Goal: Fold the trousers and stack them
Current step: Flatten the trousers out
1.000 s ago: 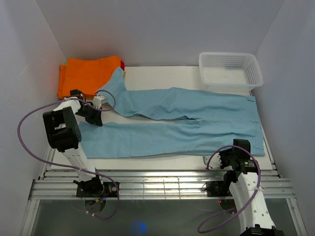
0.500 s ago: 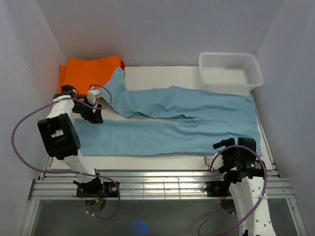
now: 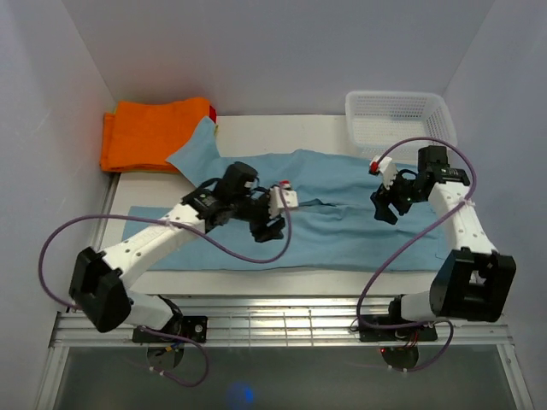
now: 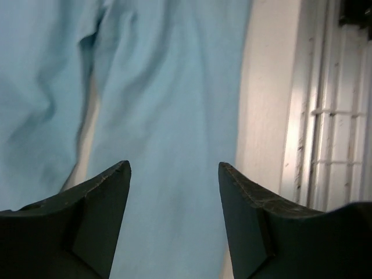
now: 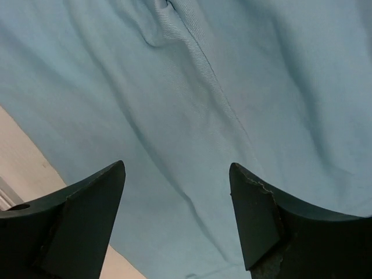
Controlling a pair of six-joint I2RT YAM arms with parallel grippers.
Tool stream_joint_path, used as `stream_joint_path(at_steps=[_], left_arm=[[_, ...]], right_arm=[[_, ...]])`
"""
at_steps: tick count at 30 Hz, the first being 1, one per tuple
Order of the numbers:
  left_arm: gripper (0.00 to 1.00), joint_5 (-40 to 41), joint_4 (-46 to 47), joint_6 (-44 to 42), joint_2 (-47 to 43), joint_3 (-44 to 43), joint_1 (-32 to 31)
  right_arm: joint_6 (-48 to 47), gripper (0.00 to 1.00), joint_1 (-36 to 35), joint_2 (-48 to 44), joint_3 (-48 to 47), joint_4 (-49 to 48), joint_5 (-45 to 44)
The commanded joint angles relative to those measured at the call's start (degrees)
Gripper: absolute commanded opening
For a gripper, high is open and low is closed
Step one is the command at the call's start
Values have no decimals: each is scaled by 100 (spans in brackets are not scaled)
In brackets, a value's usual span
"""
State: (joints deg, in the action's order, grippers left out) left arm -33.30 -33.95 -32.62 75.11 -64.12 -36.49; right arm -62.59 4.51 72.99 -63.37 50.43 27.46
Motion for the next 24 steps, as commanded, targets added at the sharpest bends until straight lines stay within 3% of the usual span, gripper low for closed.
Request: stream_joint_path(at_steps=[1, 5, 8, 14, 18, 20, 21, 24], left_arm=[[68, 1061, 951, 914, 913, -196, -945], [63, 1404, 1320, 1126, 1855, -610, -2087], [60, 1712, 1690, 1082, 2453, -733, -2598], [55, 2064, 2033, 1065, 3211, -1024, -2960], [41, 2134, 2296, 1021, 3431, -919, -3048], [24, 2152, 2323, 1021, 3519, -875, -3092], [10, 2170, 2367, 1030, 3545, -857, -3118], [0, 2231, 2367, 1038, 3554, -813, -3355]], right_arm=[[1826, 77, 137, 794, -464, 11, 576], [2468, 76, 216, 1689, -606, -411, 550], [2707, 74, 260, 2095, -571, -640, 594], [3007, 73, 322, 2386, -246, -1053, 365], [3033, 72, 427, 2500, -149, -1097, 295], [3068, 71, 463, 2597, -175, -1115, 234], [3086, 70, 489, 2632, -184, -1106, 224], [3165, 70, 542, 2782, -254, -1115, 207]])
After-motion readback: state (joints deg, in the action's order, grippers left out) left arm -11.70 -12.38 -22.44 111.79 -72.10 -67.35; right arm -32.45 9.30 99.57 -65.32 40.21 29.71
